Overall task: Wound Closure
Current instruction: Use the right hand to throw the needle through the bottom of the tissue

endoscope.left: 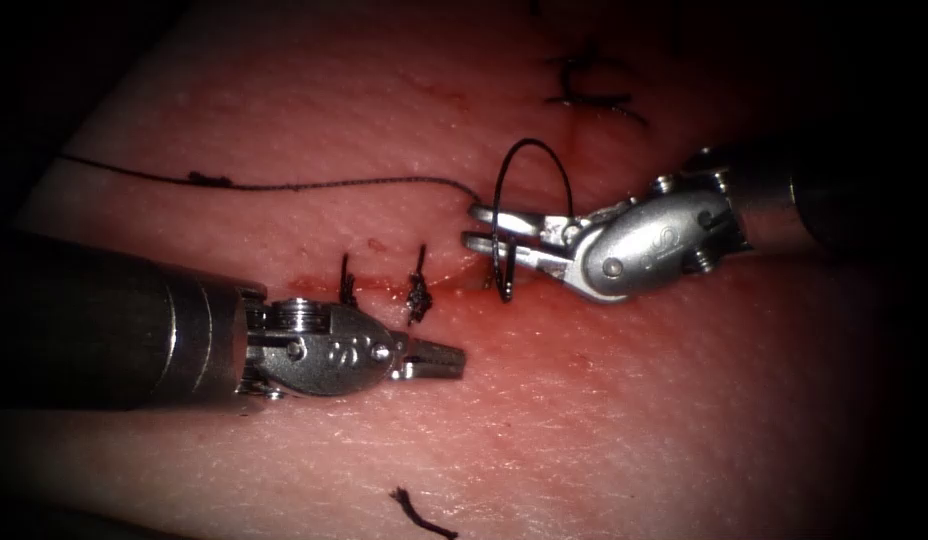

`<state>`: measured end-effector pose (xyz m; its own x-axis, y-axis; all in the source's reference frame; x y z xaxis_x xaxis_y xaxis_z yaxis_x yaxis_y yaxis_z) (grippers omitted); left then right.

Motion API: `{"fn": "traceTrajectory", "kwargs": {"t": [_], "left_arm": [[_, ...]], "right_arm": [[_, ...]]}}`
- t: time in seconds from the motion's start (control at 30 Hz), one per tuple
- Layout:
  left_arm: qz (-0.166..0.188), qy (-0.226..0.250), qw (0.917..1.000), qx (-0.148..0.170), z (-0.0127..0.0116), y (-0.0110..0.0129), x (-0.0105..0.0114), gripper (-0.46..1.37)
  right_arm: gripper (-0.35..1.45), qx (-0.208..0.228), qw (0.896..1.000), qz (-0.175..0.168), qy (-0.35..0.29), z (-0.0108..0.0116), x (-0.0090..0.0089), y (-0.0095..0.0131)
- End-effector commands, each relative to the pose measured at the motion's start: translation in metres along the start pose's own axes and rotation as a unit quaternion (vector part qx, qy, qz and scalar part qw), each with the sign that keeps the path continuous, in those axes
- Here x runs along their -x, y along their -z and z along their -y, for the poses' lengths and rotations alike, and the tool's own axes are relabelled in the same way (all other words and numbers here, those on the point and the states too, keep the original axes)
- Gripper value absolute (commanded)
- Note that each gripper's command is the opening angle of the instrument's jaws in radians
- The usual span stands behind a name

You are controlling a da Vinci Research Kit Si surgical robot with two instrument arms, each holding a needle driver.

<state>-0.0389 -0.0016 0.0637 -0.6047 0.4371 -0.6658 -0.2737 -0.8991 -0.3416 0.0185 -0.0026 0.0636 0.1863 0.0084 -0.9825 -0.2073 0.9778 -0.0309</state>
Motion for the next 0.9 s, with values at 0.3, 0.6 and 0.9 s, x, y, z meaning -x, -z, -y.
{"fn": "traceTrajectory", "kwargs": {"t": [0.3,0.6,0.9], "left_arm": [[-0.003,-0.007,1.0,-0.001,-0.0009,-0.001,0.0006,-0.35],[-0.003,-0.006,1.0,-0.001,-0.0023,-0.001,0.0018,-0.35],[-0.002,-0.007,1.0,0.0,-0.0031,-0.0013,0.0024,-0.35]], "right_arm": [[-0.35,-0.002,0.998,0.005,-0.056,-0.0011,0.0001,-0.0002],[-0.35,-0.002,0.995,0.009,-0.103,-0.0024,0.0,-0.0005],[-0.35,-0.003,0.992,0.009,-0.125,-0.0034,0.0003,-0.0008]]}}
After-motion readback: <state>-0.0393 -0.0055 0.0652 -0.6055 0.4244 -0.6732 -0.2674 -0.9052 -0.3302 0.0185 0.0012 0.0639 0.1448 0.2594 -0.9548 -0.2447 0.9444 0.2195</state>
